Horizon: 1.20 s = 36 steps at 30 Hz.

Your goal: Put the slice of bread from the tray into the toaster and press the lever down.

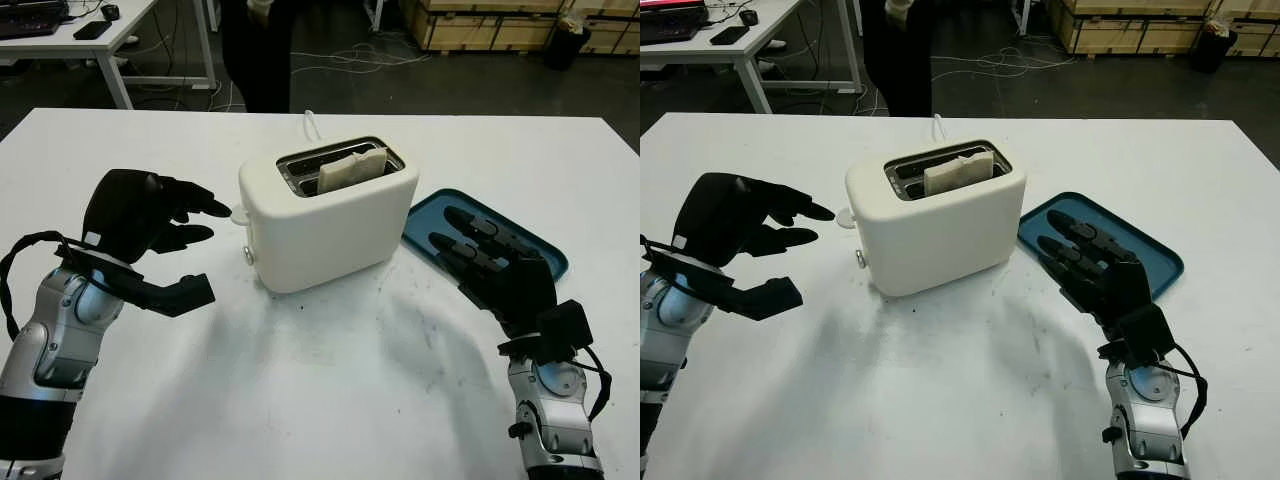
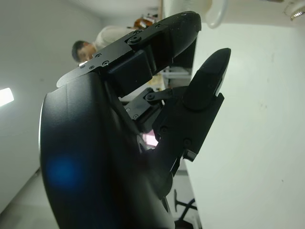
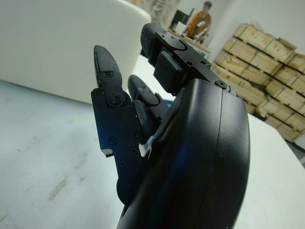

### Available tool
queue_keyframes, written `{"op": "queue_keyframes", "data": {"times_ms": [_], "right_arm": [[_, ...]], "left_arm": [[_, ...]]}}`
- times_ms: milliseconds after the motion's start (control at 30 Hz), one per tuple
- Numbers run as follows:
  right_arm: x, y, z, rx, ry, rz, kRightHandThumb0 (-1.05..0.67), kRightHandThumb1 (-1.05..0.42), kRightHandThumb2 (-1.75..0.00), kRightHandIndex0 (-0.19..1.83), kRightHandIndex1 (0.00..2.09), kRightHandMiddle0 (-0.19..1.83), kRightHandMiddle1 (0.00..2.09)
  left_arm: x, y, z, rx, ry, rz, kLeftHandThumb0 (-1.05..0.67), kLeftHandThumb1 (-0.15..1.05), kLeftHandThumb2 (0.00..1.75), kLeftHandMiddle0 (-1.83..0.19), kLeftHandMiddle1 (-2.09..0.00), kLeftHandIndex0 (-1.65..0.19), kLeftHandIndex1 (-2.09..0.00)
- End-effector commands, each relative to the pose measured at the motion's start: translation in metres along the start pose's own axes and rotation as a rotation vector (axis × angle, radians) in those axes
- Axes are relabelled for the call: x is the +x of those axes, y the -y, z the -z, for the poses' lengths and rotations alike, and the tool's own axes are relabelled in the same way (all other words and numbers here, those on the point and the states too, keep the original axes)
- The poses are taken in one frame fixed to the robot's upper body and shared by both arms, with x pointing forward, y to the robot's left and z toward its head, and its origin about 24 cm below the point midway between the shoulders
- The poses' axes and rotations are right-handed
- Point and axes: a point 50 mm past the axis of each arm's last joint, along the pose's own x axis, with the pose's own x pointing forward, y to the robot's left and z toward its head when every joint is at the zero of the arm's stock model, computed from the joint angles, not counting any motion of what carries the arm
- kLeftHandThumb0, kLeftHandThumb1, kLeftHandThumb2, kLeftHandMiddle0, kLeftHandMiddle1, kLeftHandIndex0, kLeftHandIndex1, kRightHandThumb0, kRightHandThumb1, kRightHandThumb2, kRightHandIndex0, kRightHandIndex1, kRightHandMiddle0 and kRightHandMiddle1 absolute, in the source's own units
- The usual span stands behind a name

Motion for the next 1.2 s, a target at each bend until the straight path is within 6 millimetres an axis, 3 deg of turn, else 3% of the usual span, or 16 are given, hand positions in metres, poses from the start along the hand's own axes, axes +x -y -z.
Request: {"op": "queue_keyframes", "data": {"times_ms": [0, 700, 1167], "right_arm": [[0.001, 0.001, 0.0, -0.007, -0.003, -0.006, -0.34, -0.92, -0.08, 0.8, 0.02, 0.74, 0.0], [-0.002, -0.002, 0.001, -0.002, -0.017, -0.013, -0.36, -0.92, -0.09, 0.79, 0.01, 0.73, 0.0], [-0.005, -0.01, 0.009, -0.02, -0.073, -0.07, -0.32, -0.92, -0.14, 0.8, 0.01, 0.73, 0.0]], "left_arm": [[0.005, 0.002, -0.002, 0.006, -0.001, -0.005, -0.29, 0.6, 0.0, -1.15, -0.84, -1.32, -0.03], [0.017, 0.01, -0.007, -0.009, -0.008, 0.015, -0.34, 0.59, 0.0, -1.12, -0.86, -1.29, -0.01], [0.021, 0.016, -0.009, -0.02, 0.018, 0.022, -0.26, 0.56, 0.01, -1.17, -0.9, -1.36, -0.03]]}}
